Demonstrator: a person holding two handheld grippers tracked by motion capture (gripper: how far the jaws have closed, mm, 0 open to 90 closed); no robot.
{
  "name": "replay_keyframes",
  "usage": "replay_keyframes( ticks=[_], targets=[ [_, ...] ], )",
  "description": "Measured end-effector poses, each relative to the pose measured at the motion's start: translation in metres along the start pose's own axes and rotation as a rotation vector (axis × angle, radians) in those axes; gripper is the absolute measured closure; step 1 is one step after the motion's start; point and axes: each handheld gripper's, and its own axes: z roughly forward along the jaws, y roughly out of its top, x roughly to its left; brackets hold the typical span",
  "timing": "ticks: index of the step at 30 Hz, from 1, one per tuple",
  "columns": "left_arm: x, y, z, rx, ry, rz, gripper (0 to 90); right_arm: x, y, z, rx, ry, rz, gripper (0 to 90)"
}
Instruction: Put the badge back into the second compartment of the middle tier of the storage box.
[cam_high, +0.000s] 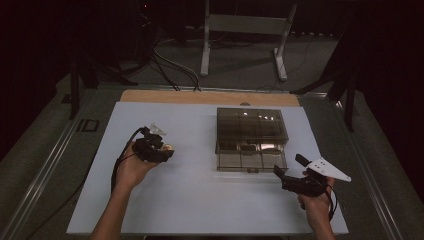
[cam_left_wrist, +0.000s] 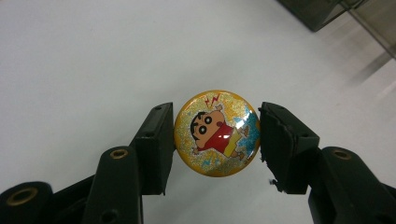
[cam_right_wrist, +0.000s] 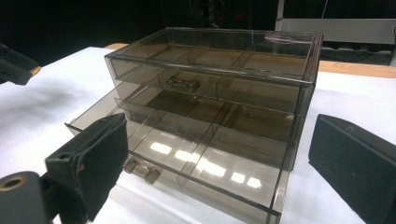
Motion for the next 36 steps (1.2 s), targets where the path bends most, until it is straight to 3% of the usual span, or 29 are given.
replay_keyframes(
  ticks=[36],
  targets=[
    [-0.028, 0.031, -0.009, -0.034, -0.036, 0.108, 48.6, 0.000, 0.001, -0.001, -0.005, 0.002, 0.002, 4.4]
  ],
)
